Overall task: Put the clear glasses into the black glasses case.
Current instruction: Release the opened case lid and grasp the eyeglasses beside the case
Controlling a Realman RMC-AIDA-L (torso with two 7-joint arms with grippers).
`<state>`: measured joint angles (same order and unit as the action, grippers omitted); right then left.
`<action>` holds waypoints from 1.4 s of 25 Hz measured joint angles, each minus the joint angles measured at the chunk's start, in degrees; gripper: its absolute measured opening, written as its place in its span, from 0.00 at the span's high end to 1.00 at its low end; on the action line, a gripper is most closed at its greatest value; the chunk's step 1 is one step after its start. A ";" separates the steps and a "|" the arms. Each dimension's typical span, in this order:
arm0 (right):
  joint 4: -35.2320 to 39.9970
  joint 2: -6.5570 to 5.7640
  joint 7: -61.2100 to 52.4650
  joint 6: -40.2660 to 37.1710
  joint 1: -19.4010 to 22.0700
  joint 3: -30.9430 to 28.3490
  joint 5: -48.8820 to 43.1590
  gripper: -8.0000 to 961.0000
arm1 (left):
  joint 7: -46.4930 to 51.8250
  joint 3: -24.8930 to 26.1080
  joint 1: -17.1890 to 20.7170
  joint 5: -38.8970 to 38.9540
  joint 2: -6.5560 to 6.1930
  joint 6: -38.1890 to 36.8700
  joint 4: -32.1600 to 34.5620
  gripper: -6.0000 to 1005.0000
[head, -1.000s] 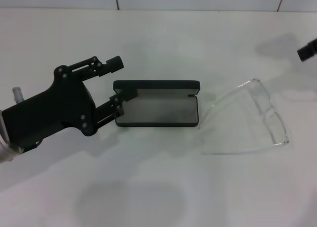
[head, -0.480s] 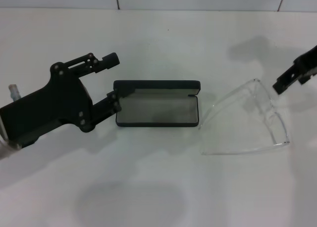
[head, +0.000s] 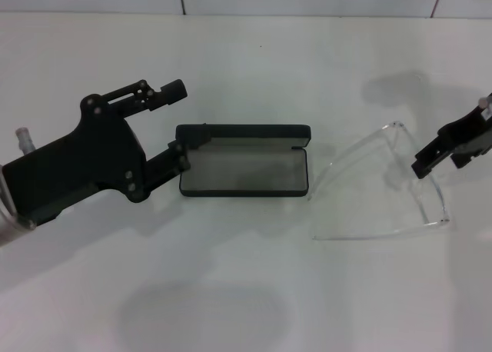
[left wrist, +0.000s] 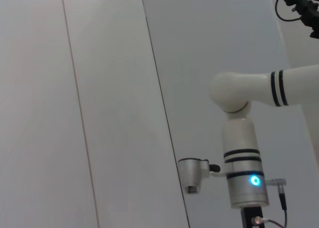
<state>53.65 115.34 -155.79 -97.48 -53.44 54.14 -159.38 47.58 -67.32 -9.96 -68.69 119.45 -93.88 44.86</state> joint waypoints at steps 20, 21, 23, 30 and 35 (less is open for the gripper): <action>-7.07 0.13 -0.89 9.78 1.57 -0.56 3.83 0.22 | -0.12 1.24 -1.56 -0.64 -0.08 0.64 -3.36 0.48; -7.19 0.12 -0.90 10.07 1.57 -0.48 3.83 0.22 | -0.12 1.23 -1.56 -0.64 -0.07 0.64 -3.39 0.48; -7.75 0.12 -0.78 10.48 1.52 -0.23 3.83 0.22 | -0.12 1.23 -1.55 -0.65 -0.03 0.64 -3.44 0.48; -8.50 0.24 0.96 10.84 1.42 0.04 3.82 0.45 | -0.12 1.22 -1.80 -0.66 0.00 0.64 -3.56 0.48; -8.50 0.26 1.24 10.84 1.40 0.02 3.81 0.62 | -0.12 1.22 -1.82 -0.66 -0.04 0.64 -3.59 0.48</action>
<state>45.15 115.60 -154.55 -86.64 -52.04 54.16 -155.57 47.46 -66.10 -11.78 -69.35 119.40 -93.25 41.27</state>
